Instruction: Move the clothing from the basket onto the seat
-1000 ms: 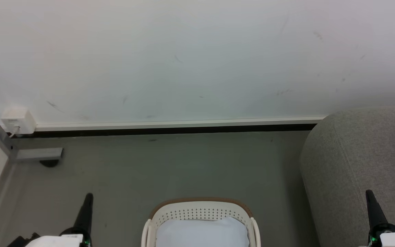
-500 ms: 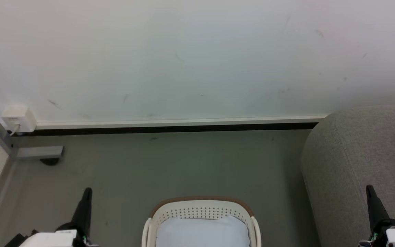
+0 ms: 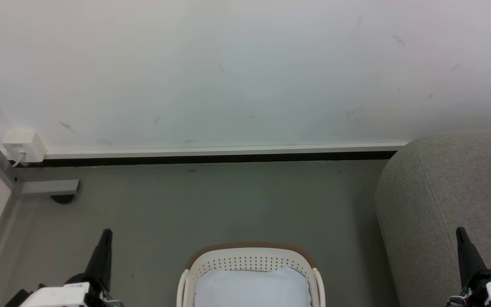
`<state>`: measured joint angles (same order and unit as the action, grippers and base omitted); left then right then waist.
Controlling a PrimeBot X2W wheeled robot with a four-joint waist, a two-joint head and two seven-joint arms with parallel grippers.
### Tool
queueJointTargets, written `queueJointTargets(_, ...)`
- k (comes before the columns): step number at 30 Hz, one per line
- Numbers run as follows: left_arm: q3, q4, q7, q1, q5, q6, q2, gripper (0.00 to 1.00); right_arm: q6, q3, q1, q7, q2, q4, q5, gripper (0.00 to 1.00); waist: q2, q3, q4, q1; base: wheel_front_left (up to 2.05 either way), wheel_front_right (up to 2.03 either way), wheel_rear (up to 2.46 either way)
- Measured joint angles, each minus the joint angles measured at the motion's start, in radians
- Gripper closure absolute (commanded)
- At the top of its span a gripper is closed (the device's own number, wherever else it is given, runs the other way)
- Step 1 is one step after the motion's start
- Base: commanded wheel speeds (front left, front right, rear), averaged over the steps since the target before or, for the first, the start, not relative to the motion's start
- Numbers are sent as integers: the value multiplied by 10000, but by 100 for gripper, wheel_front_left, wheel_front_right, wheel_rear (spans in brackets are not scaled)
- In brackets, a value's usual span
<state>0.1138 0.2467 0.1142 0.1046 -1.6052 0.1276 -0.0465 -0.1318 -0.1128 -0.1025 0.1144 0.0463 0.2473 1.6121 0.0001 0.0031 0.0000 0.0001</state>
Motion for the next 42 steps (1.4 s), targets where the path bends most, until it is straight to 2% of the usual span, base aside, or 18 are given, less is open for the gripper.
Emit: queueJointTargets(42,0,-2,0,2,-2,0,0,100,0,0,-3,0,2,-6,-2,100,0,0,0,0,0,0,0)
